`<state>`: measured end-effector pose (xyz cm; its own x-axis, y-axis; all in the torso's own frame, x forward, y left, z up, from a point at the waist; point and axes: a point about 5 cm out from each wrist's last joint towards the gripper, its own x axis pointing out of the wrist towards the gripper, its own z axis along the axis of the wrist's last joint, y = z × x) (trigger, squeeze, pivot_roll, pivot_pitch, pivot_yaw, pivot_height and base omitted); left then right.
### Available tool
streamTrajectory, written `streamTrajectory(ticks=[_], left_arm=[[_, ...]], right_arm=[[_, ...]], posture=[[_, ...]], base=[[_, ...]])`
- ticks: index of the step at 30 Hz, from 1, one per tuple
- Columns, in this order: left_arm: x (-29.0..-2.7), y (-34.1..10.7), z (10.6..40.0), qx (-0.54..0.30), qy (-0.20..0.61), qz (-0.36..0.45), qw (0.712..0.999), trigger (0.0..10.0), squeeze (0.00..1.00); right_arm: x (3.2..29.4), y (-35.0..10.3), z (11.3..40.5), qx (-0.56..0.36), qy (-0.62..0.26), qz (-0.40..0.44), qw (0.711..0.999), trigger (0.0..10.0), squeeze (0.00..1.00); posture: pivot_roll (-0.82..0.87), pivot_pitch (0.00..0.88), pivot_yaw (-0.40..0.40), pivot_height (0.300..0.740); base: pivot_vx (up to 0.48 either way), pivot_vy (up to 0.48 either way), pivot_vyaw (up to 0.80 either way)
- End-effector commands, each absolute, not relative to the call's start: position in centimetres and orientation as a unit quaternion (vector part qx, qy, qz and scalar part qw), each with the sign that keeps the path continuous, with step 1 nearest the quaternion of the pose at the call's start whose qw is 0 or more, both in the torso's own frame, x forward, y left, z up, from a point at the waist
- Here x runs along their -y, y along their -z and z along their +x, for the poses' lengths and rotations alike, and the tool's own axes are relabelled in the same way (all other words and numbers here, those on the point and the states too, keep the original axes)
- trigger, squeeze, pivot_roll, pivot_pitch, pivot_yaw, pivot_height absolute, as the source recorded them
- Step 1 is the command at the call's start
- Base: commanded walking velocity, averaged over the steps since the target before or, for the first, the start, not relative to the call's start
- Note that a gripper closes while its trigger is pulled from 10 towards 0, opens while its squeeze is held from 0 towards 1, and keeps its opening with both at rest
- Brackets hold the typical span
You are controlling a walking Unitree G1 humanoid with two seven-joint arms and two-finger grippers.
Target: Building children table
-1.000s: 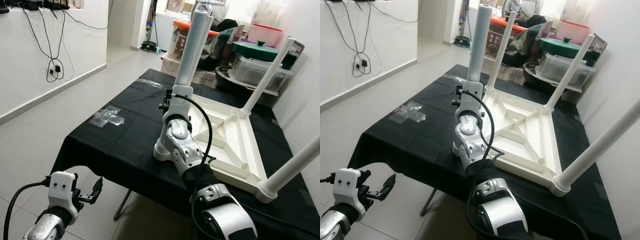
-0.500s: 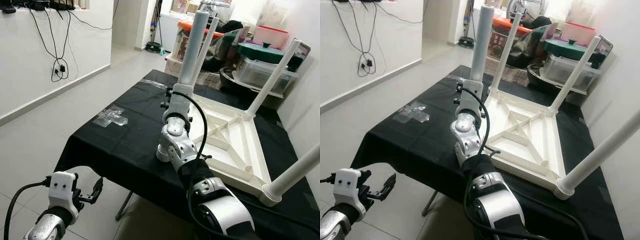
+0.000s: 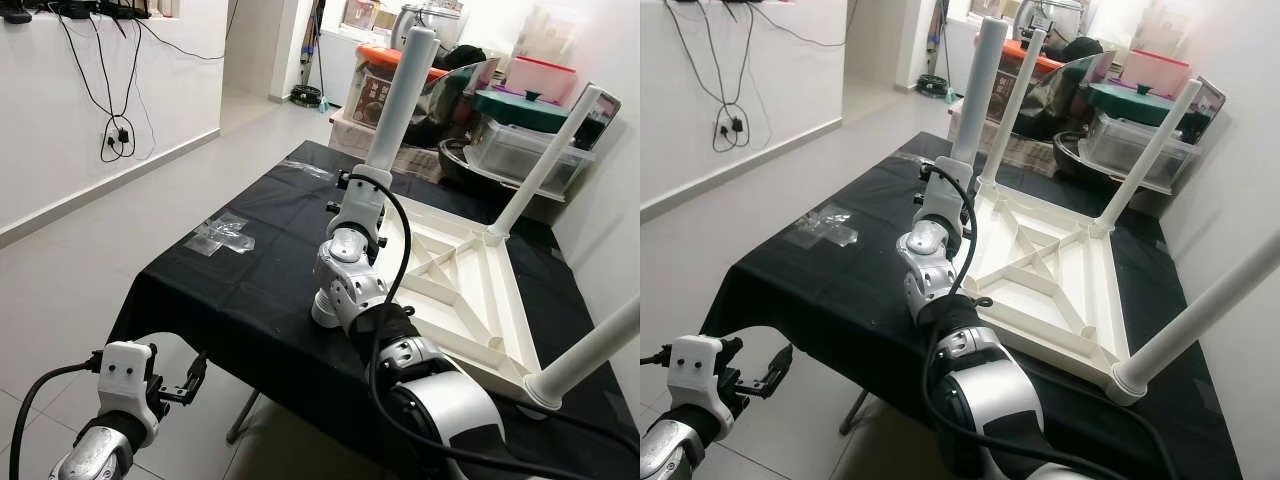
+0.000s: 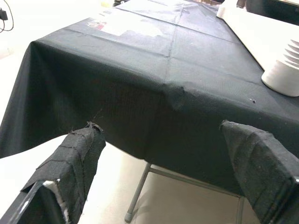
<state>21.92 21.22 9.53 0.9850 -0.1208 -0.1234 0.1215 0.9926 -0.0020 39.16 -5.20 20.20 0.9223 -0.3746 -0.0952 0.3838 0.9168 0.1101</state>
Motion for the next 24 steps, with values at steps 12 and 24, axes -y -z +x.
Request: streamTrajectory(ticks=[12, 24], left_arm=[[-20.9, -9.1, 22.1, -0.069, 0.070, 0.004, 0.995, 10.0, 0.00], [-21.0, -9.2, 22.2, -0.069, 0.073, 0.008, 0.995, 10.0, 0.00]], right_arm=[[6.6, -14.6, 38.3, -0.161, 0.205, 0.078, 0.962, 10.0, 0.00], [6.0, -15.7, 38.6, -0.149, 0.187, 0.097, 0.966, 10.0, 0.00]], posture=[[0.13, 0.000, -0.220, 0.740], [0.13, 0.000, -0.220, 0.740]], base=[[0.000, 0.000, 0.00], [0.000, 0.000, 0.00]])
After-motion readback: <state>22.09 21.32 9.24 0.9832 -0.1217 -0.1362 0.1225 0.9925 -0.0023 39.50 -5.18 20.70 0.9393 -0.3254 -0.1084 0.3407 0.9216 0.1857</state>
